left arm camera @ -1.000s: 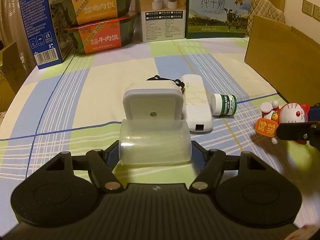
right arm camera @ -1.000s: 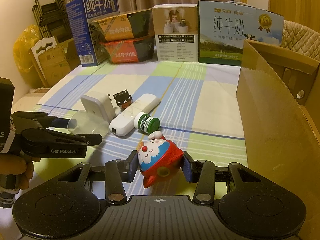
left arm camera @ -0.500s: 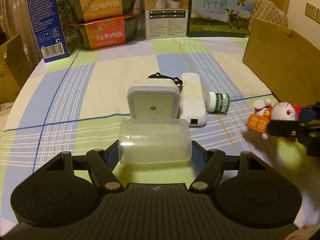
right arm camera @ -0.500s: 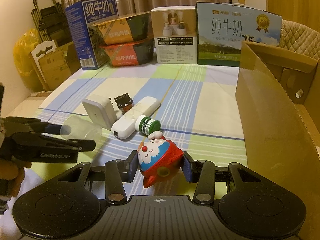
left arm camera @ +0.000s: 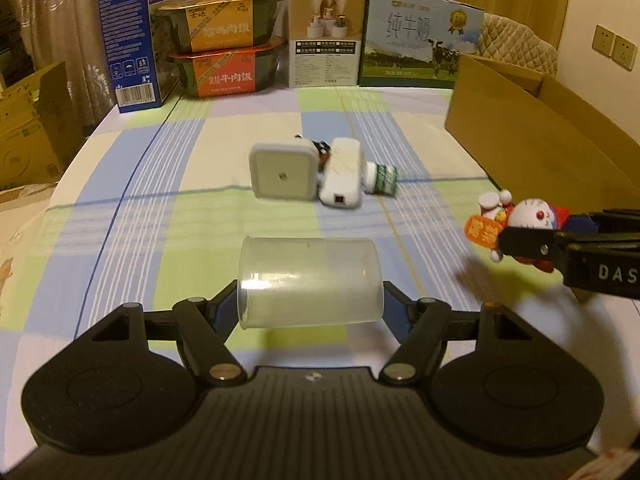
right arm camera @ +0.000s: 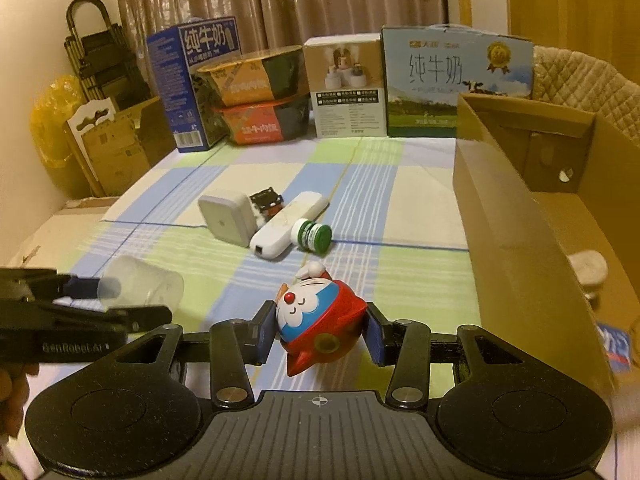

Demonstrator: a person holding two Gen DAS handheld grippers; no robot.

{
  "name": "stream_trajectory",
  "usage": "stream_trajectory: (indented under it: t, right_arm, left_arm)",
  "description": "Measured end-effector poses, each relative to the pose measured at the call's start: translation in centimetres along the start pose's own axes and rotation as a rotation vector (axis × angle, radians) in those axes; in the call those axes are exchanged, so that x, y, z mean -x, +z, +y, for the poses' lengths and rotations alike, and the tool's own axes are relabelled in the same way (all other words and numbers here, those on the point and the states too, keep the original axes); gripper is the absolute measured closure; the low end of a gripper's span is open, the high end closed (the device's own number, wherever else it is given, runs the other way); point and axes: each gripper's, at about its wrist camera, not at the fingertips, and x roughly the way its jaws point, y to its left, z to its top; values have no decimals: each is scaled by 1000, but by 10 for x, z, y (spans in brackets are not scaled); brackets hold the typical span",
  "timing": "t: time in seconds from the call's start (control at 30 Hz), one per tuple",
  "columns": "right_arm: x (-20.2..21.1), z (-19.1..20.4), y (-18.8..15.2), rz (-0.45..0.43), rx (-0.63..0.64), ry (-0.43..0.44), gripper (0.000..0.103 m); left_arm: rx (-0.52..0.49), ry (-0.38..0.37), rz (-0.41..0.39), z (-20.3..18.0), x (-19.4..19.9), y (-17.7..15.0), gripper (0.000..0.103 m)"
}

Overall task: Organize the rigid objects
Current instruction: 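Carry the clear container and Doraemon figure over the cardboard box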

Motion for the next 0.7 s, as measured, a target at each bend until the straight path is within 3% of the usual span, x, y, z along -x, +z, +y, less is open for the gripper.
stream_trajectory:
  t: [0.37, 0.7]
  right_arm:
    - [68, 22, -37, -37, -28, -8, 61]
    - [127, 23, -50, -78, -82, -17, 61]
  left_arm:
    - [83, -7, -30, -33, 72, -37, 35]
    - [57, -30, -88, -53, 121, -35, 35]
